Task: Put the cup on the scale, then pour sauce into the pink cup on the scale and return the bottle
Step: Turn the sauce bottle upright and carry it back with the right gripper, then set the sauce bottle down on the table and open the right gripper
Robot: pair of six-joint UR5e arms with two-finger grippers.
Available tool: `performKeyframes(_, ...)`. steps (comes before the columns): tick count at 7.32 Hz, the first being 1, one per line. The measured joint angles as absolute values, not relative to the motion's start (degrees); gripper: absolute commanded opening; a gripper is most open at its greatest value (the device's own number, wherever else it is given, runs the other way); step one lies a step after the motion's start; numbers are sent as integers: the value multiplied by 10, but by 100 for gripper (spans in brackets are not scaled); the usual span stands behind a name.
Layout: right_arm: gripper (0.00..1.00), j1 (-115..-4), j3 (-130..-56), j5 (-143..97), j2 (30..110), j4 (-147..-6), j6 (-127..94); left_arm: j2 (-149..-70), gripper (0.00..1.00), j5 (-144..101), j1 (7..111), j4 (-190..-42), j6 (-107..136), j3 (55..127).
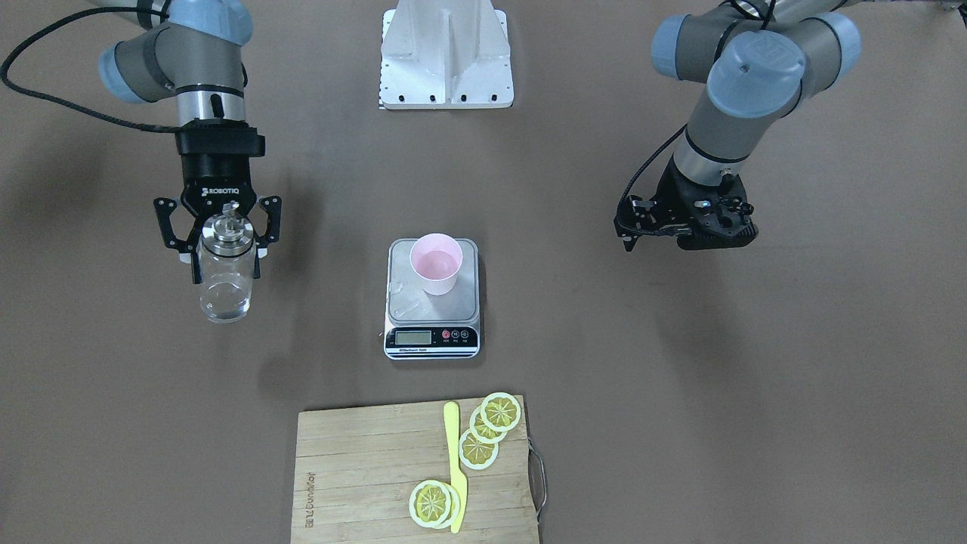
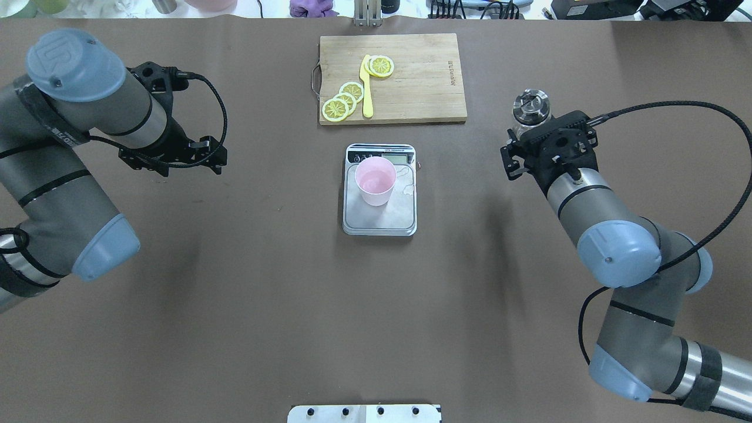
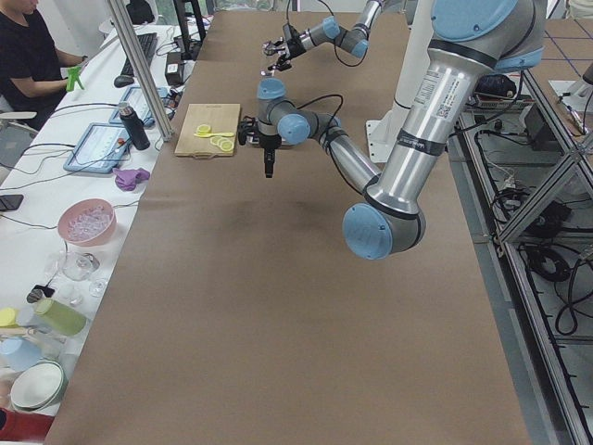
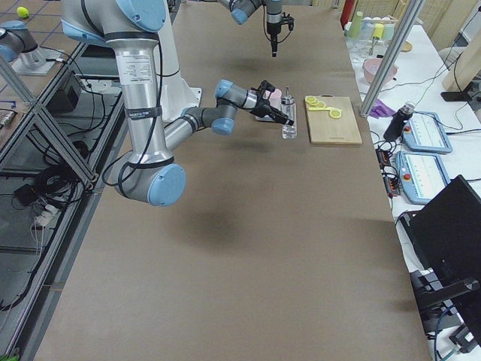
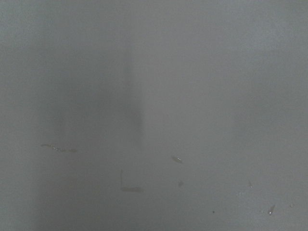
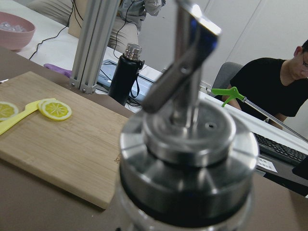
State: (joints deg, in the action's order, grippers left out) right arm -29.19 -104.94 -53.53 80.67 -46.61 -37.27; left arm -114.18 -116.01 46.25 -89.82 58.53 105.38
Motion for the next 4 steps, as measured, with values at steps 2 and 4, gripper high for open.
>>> performKeyframes(2, 0, -337, -978, -589, 823, -346, -444, -1144, 98, -1156, 462, -898, 586, 1055)
performKeyframes(4, 0, -379, -951, -668, 846, -314, -508, -1144, 98, -1152, 461, -898, 586, 1055)
